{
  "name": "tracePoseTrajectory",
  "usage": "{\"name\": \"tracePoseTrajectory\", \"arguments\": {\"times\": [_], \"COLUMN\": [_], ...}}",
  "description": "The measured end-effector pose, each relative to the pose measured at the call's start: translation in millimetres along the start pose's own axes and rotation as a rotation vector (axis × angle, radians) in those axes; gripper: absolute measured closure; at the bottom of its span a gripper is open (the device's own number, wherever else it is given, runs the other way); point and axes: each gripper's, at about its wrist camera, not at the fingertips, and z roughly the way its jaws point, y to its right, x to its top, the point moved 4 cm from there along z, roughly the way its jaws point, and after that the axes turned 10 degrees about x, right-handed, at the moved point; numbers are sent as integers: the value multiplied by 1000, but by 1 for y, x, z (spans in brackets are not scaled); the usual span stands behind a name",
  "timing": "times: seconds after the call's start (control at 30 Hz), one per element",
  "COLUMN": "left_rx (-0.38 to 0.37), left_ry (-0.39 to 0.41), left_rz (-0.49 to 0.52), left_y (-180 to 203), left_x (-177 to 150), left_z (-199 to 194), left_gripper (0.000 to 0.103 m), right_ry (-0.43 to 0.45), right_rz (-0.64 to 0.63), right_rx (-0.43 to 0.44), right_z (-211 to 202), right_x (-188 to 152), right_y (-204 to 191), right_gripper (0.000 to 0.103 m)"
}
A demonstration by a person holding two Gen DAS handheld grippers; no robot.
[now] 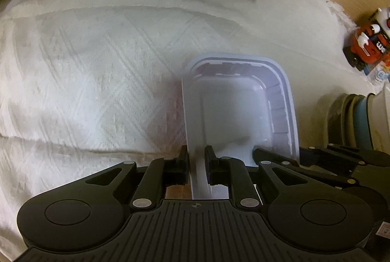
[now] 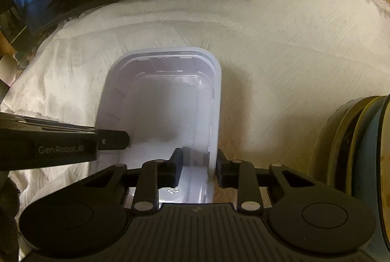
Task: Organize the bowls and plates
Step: 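Grip the white rectangular tray rim with both grippers, then lift the white tray with both grippers and carry it over the bowl stack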
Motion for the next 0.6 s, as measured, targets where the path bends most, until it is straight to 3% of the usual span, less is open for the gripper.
{"name": "tracePoseTrajectory", "arguments": {"times": [0.17,0.37,0.6], "left_rx": [4,18,-53], "left_ry": [43,162,307], "left_rz": [10,36,52], "left_y": [2,26,70], "left_x": [4,19,40], "left_z": [-24,-78,-150], "left_gripper": [87,87,86], "right_ry": [31,124,268], "right_rz": [-18,-36,-89], "right_rx": [15,42,38], "right_z": [-22,-75,-163], "right_x": [4,17,32], "right_y": [-6,-6,10], "right_gripper": [78,78,78]}}
